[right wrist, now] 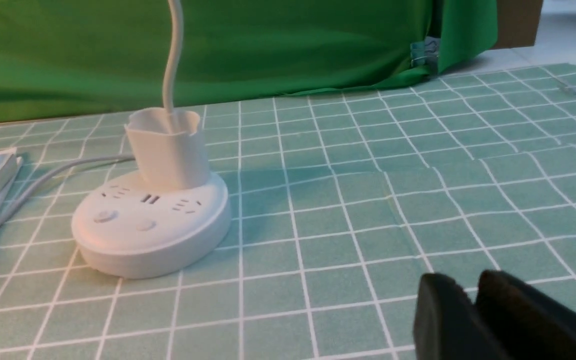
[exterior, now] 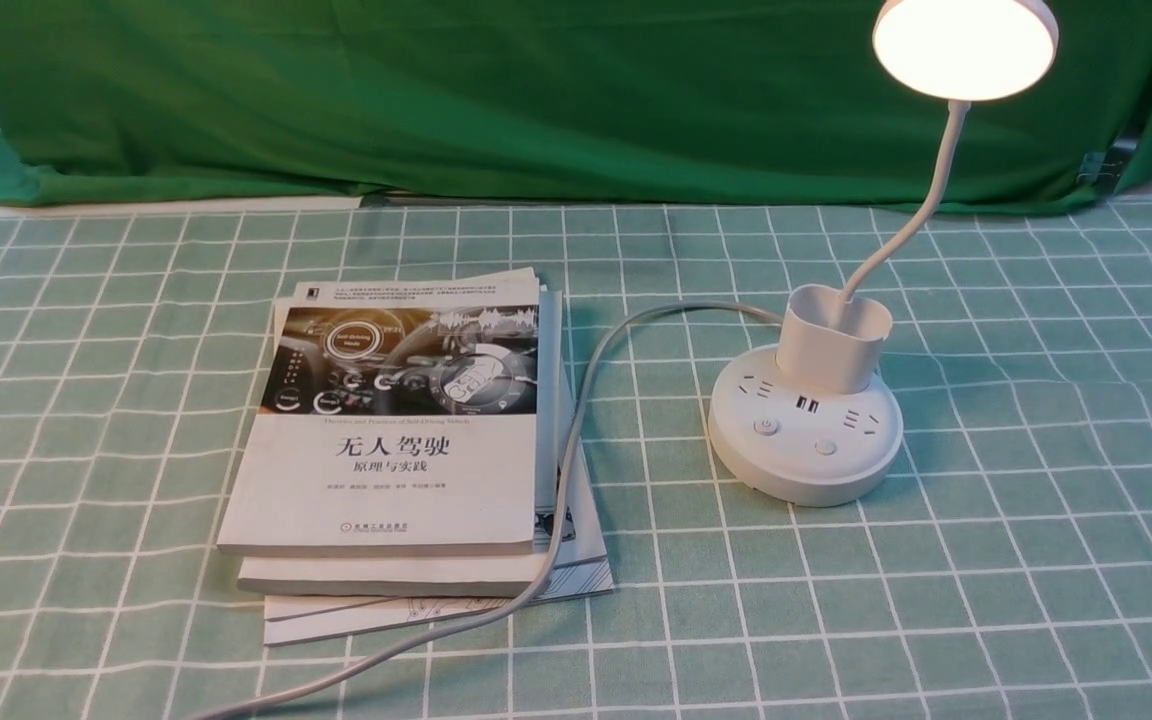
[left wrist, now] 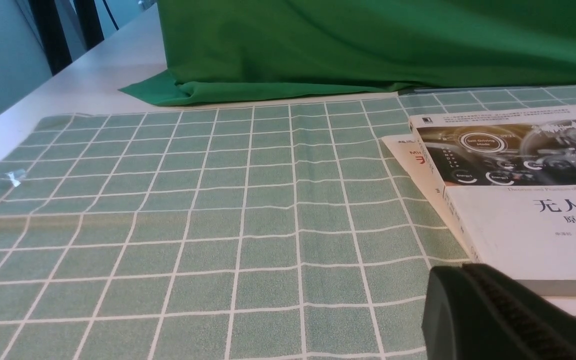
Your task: Turn on the table lamp.
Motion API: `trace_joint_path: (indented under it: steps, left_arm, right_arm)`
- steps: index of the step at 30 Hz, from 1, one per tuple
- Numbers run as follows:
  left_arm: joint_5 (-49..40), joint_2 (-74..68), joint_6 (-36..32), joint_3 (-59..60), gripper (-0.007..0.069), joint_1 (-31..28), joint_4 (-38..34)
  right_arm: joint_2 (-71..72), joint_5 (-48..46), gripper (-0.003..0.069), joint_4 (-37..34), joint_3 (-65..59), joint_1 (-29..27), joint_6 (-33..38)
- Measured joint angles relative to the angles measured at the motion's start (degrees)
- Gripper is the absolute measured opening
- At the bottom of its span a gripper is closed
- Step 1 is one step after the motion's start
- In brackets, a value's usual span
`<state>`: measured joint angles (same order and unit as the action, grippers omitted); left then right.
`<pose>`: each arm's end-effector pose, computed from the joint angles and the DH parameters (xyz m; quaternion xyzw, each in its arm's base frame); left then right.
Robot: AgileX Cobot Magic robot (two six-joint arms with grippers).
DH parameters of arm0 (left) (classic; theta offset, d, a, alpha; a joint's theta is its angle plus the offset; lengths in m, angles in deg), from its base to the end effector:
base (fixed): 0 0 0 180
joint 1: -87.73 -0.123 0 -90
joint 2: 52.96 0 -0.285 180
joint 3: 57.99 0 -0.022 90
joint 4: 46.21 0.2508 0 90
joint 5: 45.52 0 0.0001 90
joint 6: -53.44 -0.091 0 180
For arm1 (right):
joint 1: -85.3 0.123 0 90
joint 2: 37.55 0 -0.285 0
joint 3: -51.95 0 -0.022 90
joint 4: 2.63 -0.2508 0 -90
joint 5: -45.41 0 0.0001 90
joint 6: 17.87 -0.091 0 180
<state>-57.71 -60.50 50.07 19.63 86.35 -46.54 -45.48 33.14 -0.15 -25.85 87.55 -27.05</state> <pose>0.0557 0.0012 0.1917 0.0113 0.7509 0.0251 0.6599 0.0563 0.0014 0.1902 0.0327 0.7539 0.0481 0.6544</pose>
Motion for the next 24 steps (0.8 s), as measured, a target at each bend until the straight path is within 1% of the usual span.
trace_joint_path:
  steps: [8, 24]
  left_arm:
    - [0.0, 0.0, 0.0, 0.0, 0.0021, 0.0, 0.0]
    - [0.0, 0.0, 0.0, 0.0, 0.0021, 0.0, 0.0]
  right_arm:
    - [0.0, 0.0, 0.0181, 0.0, 0.0, 0.0, 0.0]
    - [0.0, 0.0, 0.0183, 0.0, 0.0, 0.0, -0.02]
